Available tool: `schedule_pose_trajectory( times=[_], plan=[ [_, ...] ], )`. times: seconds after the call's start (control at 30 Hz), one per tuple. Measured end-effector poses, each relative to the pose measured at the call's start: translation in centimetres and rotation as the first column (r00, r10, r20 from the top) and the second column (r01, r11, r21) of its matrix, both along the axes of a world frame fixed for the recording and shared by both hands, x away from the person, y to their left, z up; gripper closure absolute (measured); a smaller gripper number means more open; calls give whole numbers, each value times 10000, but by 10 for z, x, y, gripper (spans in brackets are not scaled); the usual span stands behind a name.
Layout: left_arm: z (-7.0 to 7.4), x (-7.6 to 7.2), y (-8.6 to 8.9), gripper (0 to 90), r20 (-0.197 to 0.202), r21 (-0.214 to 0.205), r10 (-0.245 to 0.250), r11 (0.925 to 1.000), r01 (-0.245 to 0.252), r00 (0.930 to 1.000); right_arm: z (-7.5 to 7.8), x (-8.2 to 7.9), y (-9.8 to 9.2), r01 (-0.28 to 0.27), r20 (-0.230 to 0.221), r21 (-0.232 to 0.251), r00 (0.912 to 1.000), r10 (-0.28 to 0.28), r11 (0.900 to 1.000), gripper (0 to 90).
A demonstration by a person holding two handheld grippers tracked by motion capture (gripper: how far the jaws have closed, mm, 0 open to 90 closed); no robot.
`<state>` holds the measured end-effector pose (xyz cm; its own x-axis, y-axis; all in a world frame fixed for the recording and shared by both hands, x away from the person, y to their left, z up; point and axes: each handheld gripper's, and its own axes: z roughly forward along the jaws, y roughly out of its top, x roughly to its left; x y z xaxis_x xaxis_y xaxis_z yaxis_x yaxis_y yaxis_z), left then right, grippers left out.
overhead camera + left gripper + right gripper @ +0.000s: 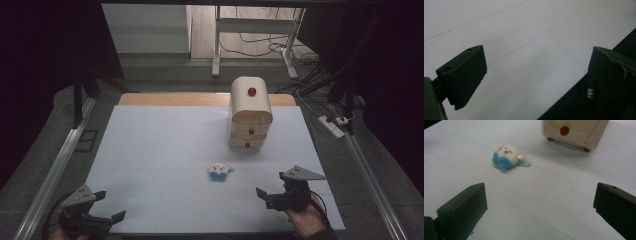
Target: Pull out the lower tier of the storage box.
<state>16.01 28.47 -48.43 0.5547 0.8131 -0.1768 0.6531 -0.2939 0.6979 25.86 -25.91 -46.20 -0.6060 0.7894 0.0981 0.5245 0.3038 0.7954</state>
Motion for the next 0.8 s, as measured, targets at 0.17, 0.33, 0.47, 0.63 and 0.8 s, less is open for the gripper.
schedule_pose_trajectory(
  times=[0.17,0.33,0.47,0.63,0.8],
  plan=[
    [0,0,0,25,-6,13,2,10000,-2,10000,-1,4,4,-87,25,-14,10000,87,10000,0],
    [0,0,0,25,-12,13,-17,10000,17,10000,-2,7,8,-241,60,-47,9997,241,9997,0],
    [0,0,0,25,-17,2,-14,10000,14,10000,-3,10,10,-276,96,-193,9996,278,9994,0],
    [0,0,0,25,-27,-20,-13,10000,13,10000,-6,14,12,-321,59,-419,9995,324,9986,0],
    [0,0,0,25,-32,-25,-23,10000,23,10000,-9,18,15,-415,26,-586,9991,417,9974,0]
  ],
)
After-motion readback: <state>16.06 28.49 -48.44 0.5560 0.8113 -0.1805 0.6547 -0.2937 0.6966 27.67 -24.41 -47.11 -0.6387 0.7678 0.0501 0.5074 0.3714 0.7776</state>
